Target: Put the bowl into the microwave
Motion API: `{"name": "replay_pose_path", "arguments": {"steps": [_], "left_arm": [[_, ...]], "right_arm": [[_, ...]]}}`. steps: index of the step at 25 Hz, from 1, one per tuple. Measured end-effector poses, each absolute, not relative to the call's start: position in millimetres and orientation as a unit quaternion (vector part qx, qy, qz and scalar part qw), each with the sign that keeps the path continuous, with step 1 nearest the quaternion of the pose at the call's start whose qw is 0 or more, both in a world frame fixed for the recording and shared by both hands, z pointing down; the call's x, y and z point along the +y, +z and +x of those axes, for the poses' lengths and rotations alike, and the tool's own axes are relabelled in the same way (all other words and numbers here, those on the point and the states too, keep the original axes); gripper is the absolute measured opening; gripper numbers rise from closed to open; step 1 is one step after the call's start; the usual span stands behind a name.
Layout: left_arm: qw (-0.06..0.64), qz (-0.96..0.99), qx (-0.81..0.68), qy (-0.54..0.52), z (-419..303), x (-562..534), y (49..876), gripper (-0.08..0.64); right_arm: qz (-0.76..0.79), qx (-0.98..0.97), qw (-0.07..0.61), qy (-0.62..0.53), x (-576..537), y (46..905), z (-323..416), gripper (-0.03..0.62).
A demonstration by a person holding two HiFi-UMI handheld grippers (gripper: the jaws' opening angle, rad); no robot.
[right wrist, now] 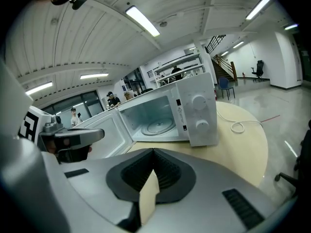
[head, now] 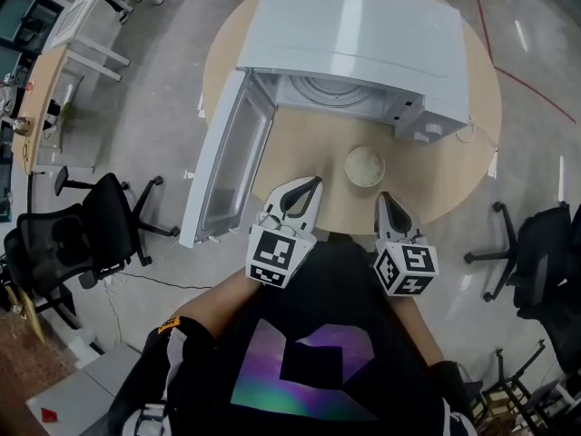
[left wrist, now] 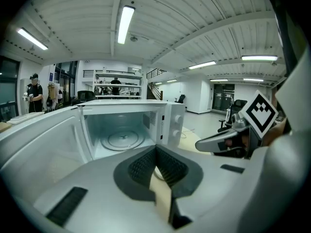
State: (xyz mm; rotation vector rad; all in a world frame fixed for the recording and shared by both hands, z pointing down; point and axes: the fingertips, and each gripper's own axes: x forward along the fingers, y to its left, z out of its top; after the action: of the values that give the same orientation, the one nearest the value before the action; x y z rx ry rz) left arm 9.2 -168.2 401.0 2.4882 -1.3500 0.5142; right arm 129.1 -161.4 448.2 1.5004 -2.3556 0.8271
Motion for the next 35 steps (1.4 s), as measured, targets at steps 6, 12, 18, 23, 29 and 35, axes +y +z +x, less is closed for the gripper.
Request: {"name": "replay_pose_path", "arguments": {"steps": [6, 12, 18, 23, 29, 35], "left_arm": [[0.133, 0.858, -0.446, 0.218, 31, -173, 418, 0.048], [0.129, 0.85, -0.446, 0.249, 36, -182, 425, 0.048], [0.127, 0.835, -0.465, 0.267, 28, -192, 427, 0.048], [0.142, 0.819, -0.49, 0.263, 12, -197, 432, 0.048], [0.152, 0.82, -0.493, 0.248, 5, -207, 437, 0.048], [0.164, 0.832, -0.474, 0.239, 15, -209, 448, 0.048]], "right_arm": [[0.497, -0.803, 0.12, 0.307, -175, 474, 142, 0.015], [0.49, -0.796, 0.119, 0.334, -184, 493, 150, 0.015], [0.486, -0.784, 0.12, 0.367, -194, 512, 160, 0.015], [0.479, -0.778, 0.127, 0.386, -200, 525, 162, 0.015], [0.478, -0.775, 0.139, 0.389, -207, 528, 156, 0.017], [0.48, -0.766, 0.148, 0.401, -210, 534, 157, 0.017]]}}
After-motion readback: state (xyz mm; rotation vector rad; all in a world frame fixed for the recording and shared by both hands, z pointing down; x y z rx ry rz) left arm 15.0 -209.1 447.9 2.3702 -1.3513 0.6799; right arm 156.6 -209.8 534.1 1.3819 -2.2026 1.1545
